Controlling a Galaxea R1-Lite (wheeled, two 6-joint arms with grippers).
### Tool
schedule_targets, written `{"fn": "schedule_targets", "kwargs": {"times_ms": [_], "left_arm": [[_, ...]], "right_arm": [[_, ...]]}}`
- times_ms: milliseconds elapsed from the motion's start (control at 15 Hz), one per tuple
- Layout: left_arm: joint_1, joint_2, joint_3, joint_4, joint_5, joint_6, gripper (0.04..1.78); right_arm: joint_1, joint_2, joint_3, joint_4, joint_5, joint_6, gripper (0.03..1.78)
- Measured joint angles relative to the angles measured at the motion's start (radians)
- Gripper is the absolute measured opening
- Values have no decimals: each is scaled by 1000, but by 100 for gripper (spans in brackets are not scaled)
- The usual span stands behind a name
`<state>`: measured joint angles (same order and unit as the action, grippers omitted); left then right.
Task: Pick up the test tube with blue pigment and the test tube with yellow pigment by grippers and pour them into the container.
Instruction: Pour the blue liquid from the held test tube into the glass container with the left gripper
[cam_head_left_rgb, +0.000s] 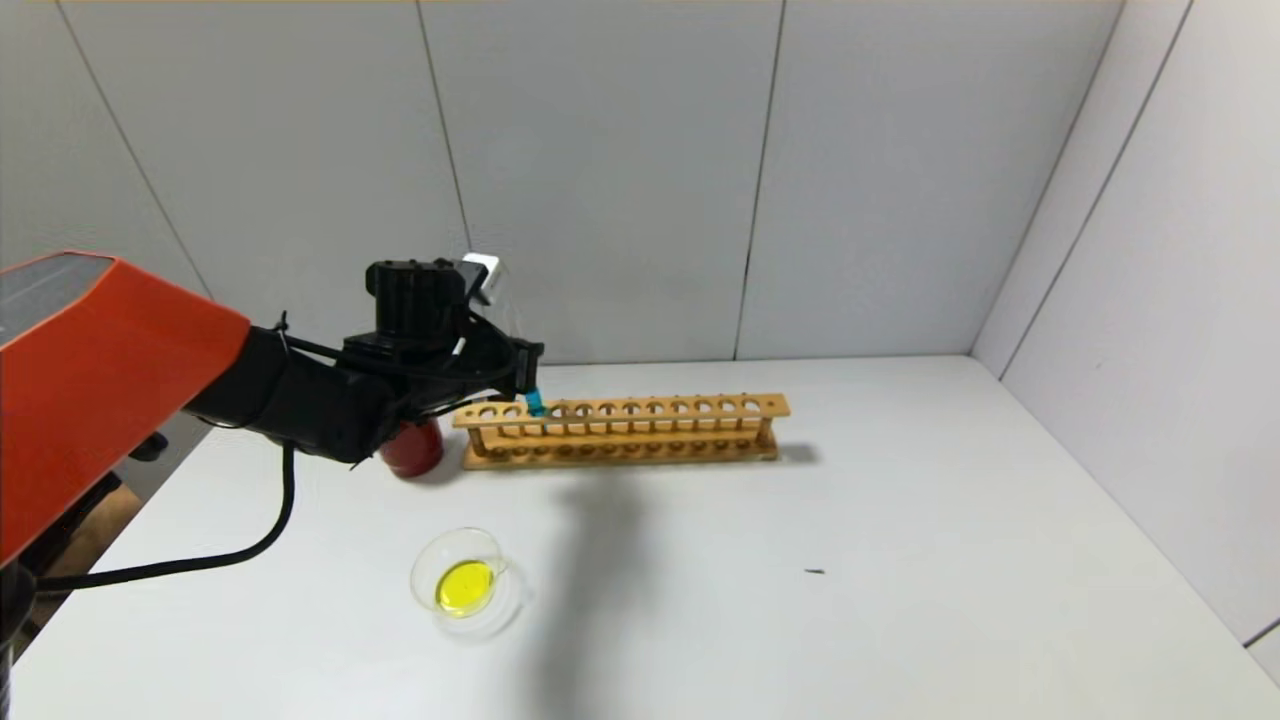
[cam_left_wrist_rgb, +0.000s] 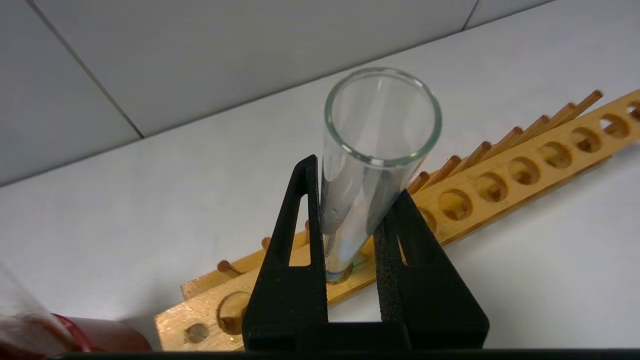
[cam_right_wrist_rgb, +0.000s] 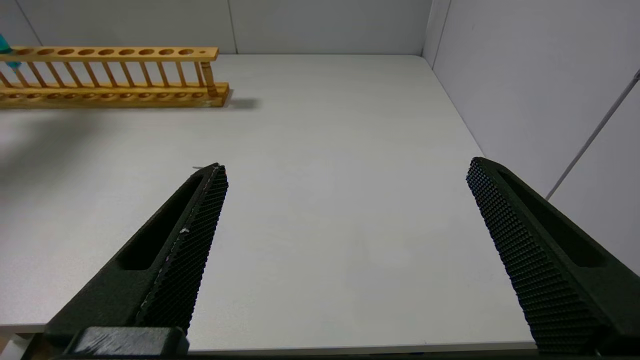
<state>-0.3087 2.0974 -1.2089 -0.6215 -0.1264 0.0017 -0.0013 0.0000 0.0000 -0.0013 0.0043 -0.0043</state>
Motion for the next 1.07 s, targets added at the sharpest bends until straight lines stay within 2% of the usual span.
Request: {"fn": "schedule_targets", "kwargs": {"times_ms": [400, 600, 800, 1067], "left_arm": [[-2, -124, -96, 145, -1, 62, 32], [3, -217, -58, 252, -3, 155, 32], [18, -302, 86, 320, 3, 381, 32], [108, -345, 318, 135, 3, 819, 32]], "right_arm": [[0, 0, 0, 0, 0, 0, 175], [0, 0, 0, 0, 0, 0, 175], [0, 0, 0, 0, 0, 0, 175], [0, 0, 0, 0, 0, 0, 175]]}}
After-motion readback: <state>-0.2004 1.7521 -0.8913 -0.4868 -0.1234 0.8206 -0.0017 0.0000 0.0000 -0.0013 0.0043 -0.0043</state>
